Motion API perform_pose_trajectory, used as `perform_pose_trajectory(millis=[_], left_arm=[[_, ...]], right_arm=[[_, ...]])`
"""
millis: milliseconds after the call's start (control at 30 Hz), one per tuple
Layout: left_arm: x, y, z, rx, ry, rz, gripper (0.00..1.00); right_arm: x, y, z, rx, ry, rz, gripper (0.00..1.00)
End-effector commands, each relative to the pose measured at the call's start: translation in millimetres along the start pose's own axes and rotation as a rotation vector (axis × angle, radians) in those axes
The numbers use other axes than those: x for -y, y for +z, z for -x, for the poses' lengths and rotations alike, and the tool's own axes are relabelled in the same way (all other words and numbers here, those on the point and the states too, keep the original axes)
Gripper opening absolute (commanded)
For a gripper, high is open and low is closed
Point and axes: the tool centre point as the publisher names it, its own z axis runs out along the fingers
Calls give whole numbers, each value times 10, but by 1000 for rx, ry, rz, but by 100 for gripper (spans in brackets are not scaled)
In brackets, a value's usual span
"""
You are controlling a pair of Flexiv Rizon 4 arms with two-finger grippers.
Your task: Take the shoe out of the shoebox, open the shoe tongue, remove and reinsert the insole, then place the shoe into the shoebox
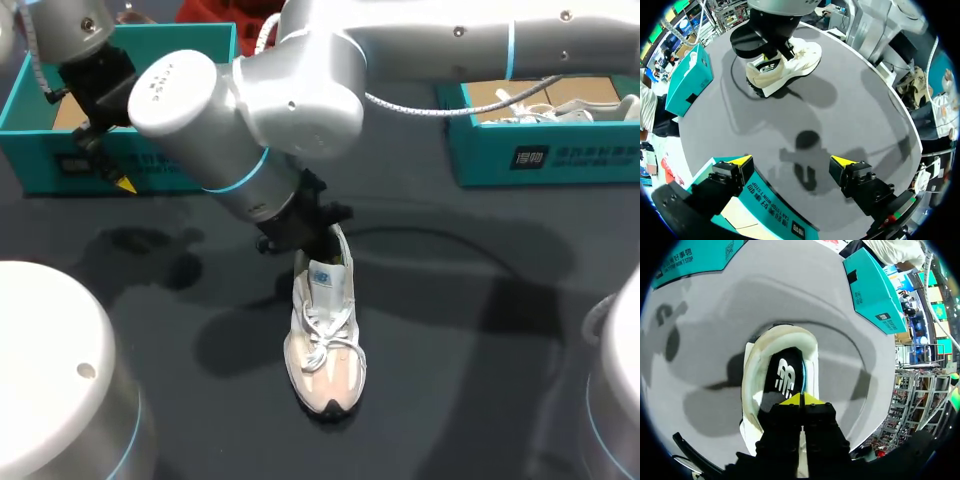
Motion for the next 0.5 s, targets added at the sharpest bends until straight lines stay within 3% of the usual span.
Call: perform_pose_trajectory(millis=[33,500], left_arm=[[-2,2,-1,-1,0,3,100],[-2,2,-1,-1,0,3,100]], right_arm=[[25,26,0,28,3,-22,0],[180,392,24,-13,51,-125,0]])
